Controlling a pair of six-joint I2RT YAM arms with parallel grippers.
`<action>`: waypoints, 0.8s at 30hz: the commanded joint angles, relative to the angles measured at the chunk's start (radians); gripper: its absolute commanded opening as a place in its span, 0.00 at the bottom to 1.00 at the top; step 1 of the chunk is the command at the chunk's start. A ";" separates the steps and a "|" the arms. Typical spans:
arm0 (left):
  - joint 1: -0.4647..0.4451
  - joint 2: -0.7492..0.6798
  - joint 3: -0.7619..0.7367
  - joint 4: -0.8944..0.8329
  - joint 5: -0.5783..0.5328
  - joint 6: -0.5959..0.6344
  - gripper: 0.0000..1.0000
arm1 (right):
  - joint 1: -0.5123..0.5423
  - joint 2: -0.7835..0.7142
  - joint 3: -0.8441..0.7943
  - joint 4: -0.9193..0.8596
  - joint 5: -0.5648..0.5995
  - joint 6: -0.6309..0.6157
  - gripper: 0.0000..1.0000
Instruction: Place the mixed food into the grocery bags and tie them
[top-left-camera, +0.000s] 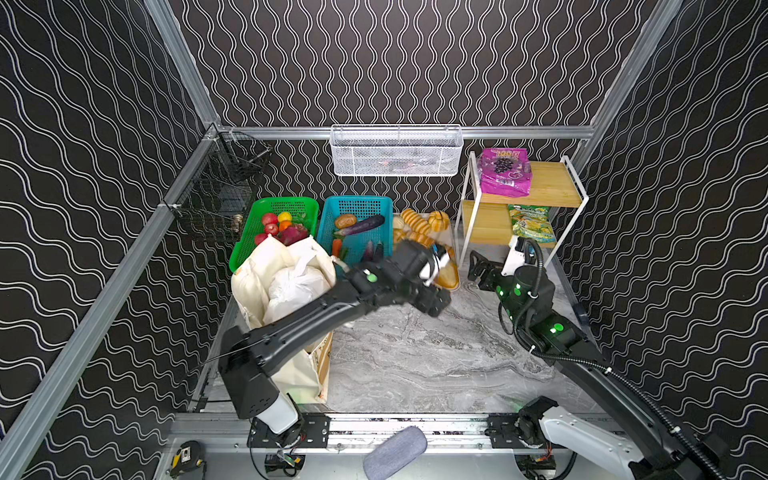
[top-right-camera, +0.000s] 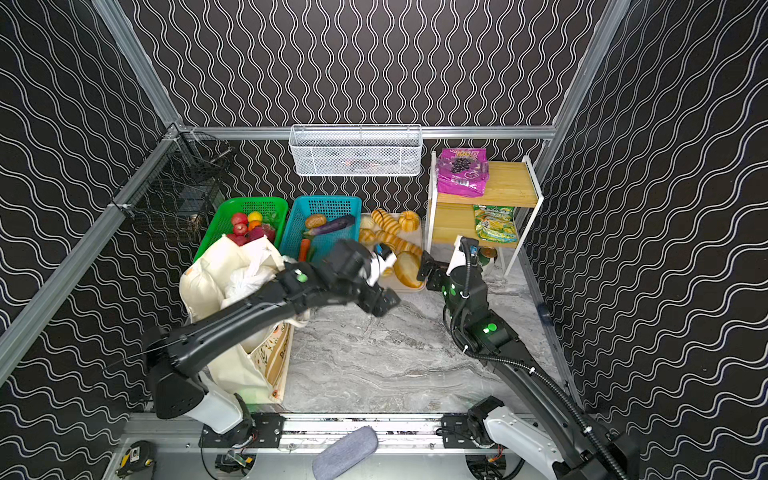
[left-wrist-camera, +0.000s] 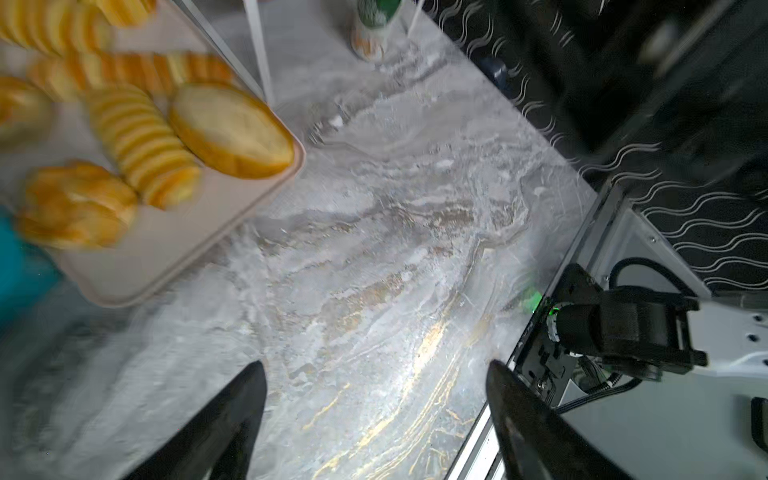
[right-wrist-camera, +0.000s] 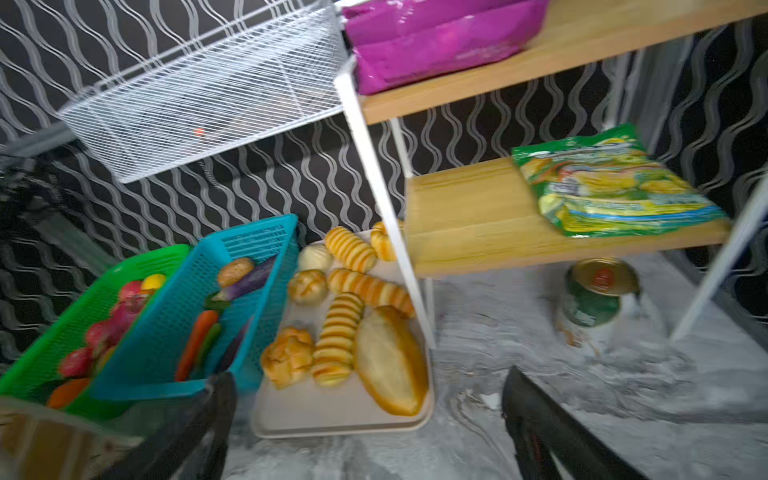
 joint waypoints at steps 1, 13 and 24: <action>-0.019 -0.011 -0.191 0.188 -0.179 -0.124 0.86 | -0.013 -0.005 -0.075 0.057 0.123 -0.090 0.99; 0.164 -0.157 -0.671 0.450 -0.492 -0.006 0.91 | -0.095 0.054 -0.327 0.397 0.220 -0.324 0.99; 0.618 -0.335 -0.804 0.505 -0.366 0.200 0.92 | -0.294 0.188 -0.406 0.650 0.135 -0.353 0.99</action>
